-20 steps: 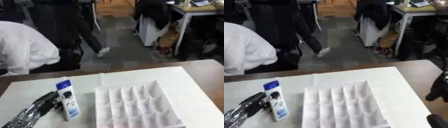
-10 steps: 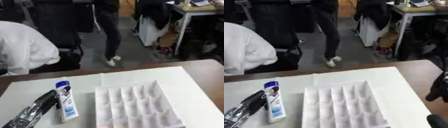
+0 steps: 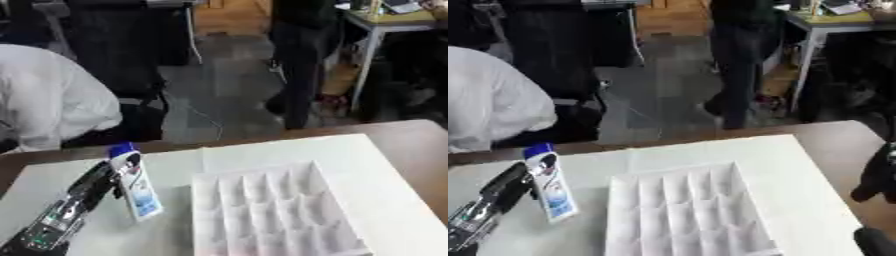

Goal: Pick up objects on the table and place them in the box.

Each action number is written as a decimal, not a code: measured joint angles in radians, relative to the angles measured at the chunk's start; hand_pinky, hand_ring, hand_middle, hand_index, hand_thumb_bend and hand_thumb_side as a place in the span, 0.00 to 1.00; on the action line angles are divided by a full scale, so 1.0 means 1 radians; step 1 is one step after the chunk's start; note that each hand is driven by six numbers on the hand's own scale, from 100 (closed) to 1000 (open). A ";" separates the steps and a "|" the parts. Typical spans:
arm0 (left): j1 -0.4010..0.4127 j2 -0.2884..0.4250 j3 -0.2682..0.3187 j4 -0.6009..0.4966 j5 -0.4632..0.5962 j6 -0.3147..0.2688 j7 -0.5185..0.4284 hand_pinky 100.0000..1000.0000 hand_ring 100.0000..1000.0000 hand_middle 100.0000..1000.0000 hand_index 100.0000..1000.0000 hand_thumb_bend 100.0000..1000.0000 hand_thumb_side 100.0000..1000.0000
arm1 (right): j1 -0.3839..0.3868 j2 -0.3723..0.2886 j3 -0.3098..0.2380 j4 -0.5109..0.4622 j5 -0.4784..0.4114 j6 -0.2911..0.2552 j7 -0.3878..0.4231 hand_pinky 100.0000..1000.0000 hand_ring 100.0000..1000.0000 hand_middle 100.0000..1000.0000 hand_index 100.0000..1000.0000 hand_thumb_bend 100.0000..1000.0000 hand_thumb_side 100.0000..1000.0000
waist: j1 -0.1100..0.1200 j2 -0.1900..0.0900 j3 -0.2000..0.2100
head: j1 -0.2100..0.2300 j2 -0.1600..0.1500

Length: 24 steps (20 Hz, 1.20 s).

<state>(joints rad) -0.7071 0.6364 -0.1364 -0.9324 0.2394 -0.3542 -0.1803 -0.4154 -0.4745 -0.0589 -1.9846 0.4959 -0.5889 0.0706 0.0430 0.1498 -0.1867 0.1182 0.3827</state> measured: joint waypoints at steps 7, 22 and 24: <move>-0.011 0.044 -0.032 -0.153 0.055 0.018 0.031 0.00 0.00 0.00 0.25 0.00 0.79 | 0.004 0.000 -0.004 0.000 0.001 0.003 -0.004 0.21 0.32 0.15 0.42 0.29 0.77 | 0.005 -0.008 0.005 | -0.002 -0.004; -0.088 0.054 -0.179 -0.384 0.105 0.059 0.017 0.00 0.00 0.00 0.27 0.00 0.80 | -0.006 -0.001 0.000 0.000 -0.001 -0.001 0.001 0.21 0.32 0.16 0.41 0.27 0.78 | 0.017 -0.019 -0.009 | 0.006 -0.017; -0.101 0.040 -0.197 -0.375 0.086 0.056 -0.003 0.00 0.00 0.00 0.27 0.00 0.81 | -0.014 -0.001 0.001 0.000 -0.002 -0.002 0.002 0.21 0.32 0.16 0.41 0.27 0.78 | 0.020 -0.021 -0.016 | 0.010 -0.017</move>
<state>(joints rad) -0.8080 0.6762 -0.3337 -1.3070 0.3256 -0.2985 -0.1835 -0.4296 -0.4751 -0.0583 -1.9846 0.4936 -0.5905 0.0724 0.0631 0.1291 -0.2031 0.1278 0.3659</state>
